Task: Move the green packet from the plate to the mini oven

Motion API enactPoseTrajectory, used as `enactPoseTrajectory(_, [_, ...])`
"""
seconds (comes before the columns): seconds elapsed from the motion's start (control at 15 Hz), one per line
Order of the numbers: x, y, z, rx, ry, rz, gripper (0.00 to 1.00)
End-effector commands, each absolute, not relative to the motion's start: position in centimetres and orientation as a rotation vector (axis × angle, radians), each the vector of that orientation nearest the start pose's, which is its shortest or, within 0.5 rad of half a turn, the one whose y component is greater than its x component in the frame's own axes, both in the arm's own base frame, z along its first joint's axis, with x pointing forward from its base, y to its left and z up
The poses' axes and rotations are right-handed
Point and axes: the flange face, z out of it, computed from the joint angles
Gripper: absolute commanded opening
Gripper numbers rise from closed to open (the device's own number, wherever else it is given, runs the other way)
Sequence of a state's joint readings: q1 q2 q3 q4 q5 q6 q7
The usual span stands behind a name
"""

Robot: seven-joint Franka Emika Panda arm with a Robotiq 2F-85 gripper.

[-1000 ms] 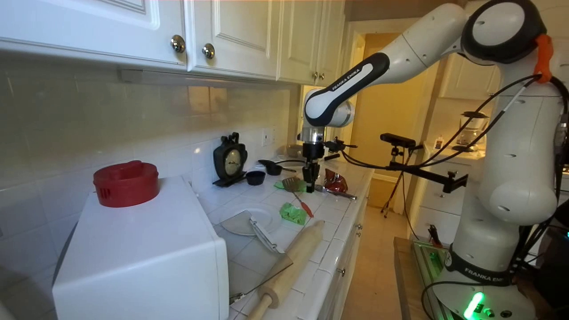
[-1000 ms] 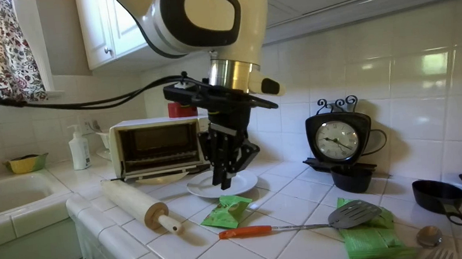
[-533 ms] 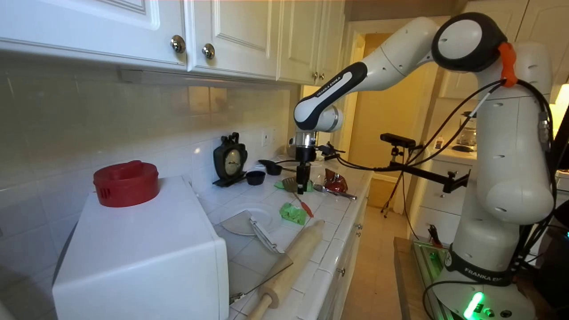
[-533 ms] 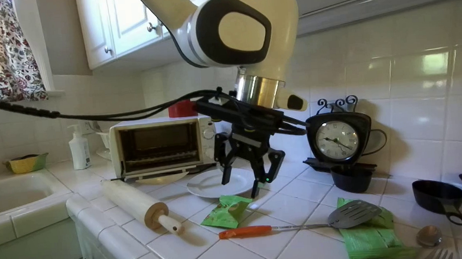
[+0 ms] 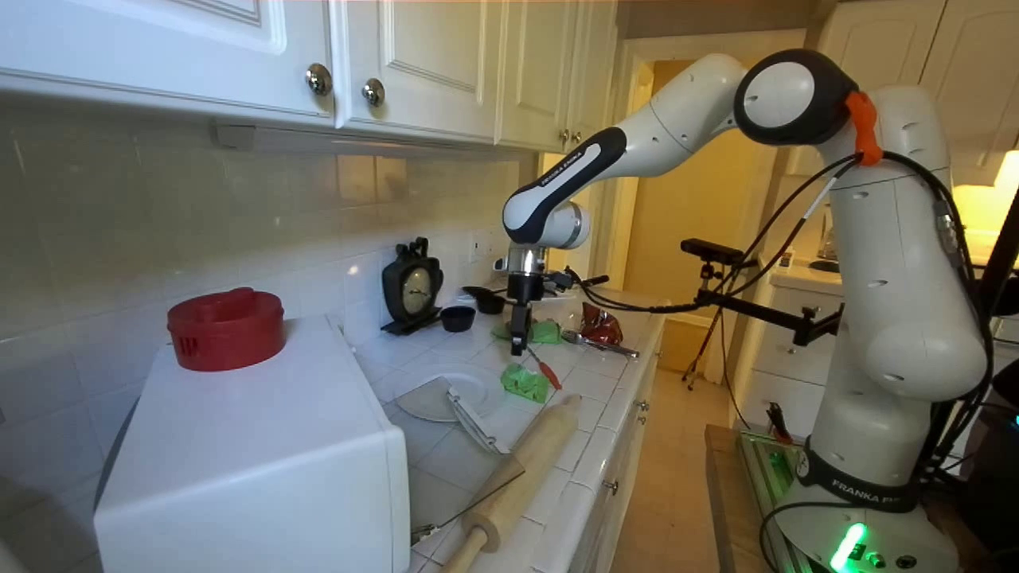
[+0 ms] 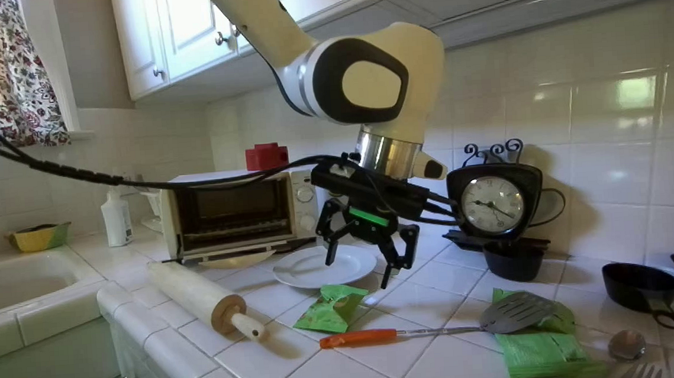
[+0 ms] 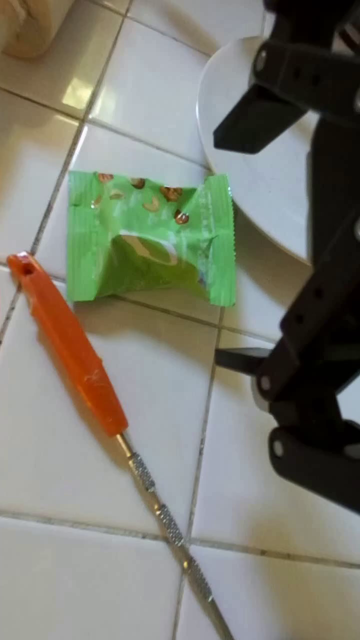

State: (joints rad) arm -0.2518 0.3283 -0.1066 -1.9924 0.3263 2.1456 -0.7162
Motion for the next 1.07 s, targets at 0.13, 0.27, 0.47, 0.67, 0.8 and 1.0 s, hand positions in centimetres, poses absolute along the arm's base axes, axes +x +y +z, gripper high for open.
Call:
enactPoseTrajectory(0.13, [56.9,-17.9,27.3,-2.799,-0.259,-0.033,1.00])
enactPoseTrajectory(0.27, [56.7,-17.7,26.9,-2.790,-0.248,-0.055,1.00])
enactPoseTrajectory(0.47, [56.4,-17.6,26.3,-2.769,-0.225,-0.094,1.00])
enactPoseTrajectory(0.67, [55.9,-17.8,25.6,-2.742,-0.190,-0.128,1.00])
enactPoseTrajectory(0.8, [55.5,-17.9,25.2,-2.731,-0.168,-0.145,1.00])
enactPoseTrajectory(1.0, [54.4,-17.9,24.7,-2.719,-0.125,-0.152,1.00])
